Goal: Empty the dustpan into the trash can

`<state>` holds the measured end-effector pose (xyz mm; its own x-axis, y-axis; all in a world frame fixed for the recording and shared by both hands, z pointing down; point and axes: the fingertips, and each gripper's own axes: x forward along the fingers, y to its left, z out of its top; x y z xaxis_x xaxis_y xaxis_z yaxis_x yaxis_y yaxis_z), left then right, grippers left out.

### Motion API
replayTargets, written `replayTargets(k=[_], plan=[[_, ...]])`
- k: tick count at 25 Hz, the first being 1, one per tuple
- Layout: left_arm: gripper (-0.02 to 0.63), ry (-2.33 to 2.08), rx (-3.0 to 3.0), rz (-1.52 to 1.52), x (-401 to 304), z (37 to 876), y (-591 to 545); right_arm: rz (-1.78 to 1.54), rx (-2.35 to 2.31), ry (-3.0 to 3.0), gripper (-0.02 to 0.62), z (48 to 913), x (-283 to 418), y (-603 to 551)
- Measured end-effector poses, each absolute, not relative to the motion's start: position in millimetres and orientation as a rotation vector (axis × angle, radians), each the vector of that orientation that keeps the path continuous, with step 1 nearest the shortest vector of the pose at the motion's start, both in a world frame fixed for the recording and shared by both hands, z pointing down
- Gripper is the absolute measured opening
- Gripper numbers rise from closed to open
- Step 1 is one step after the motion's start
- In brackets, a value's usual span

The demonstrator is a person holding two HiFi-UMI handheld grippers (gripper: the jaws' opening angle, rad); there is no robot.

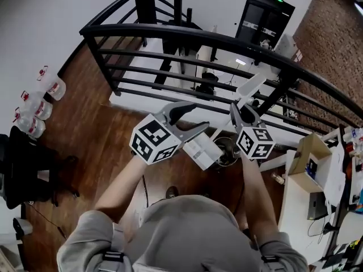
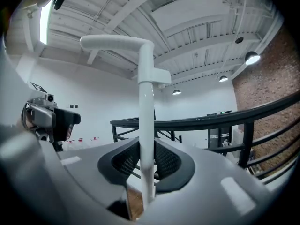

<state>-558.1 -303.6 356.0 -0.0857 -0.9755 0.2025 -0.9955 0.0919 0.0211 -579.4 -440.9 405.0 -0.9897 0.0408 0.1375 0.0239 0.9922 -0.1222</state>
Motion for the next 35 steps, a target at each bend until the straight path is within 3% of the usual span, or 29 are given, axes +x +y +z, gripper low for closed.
replayTargets(k=[11, 19, 27, 35], plan=[[0.255, -2.454, 1.884, 0.112, -572, 267, -245, 0.091, -0.348, -2.934, 0.083, 431, -632, -308], [0.255, -2.519, 1.606, 0.213, -595, 296, -222, -0.003, -0.576, -2.863, 0.083, 462, -644, -228], [0.129, -2.551, 1.288, 0.293, -611, 344, -173, -0.103, -0.769, -2.752, 0.084, 503, -641, -176], [0.137, -2.572, 1.153, 0.194, -622, 377, -157, -0.127, -0.872, -2.597, 0.118, 540, -628, -160]])
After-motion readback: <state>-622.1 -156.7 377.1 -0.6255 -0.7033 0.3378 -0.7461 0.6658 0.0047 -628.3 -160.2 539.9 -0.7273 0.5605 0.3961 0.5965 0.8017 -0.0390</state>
